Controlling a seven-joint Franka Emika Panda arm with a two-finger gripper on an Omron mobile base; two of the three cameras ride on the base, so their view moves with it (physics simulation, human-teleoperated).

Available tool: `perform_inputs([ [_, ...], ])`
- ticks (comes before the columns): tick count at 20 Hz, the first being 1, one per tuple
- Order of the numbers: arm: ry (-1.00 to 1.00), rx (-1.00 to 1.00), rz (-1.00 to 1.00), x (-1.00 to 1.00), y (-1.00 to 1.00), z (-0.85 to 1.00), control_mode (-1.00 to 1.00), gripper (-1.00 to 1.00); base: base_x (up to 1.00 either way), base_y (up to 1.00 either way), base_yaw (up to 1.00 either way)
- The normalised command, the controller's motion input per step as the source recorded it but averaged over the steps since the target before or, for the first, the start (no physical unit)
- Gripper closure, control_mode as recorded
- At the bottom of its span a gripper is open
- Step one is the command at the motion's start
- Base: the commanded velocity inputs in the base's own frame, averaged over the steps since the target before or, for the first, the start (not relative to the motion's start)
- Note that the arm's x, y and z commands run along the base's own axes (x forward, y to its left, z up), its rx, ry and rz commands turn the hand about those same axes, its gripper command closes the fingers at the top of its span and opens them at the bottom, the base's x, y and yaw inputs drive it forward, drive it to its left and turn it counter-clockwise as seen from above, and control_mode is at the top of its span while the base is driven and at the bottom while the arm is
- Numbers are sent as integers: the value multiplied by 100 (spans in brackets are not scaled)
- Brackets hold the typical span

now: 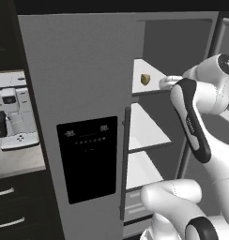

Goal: Retrieve the sausage and cheese from the fridge and place them on the cutting board on the counter.

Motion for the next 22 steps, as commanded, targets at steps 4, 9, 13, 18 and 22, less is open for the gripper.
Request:
perform_inputs([
  [4, -8, -1, 9, 28, -5, 20, -100, -100, 0, 0, 0],
  [9, 0, -3, 9, 42, -1, 3, -100, -100, 0, 0, 0],
  [13, 0, -5, 7, 41, 1, 0, -100, -100, 0, 0, 0],
  [18, -1, -5, 3, 39, 7, -3, -100, -100, 0, 0, 0],
  [22, -1, -4, 0, 44, 12, -7, -100, -100, 0, 0, 0],
])
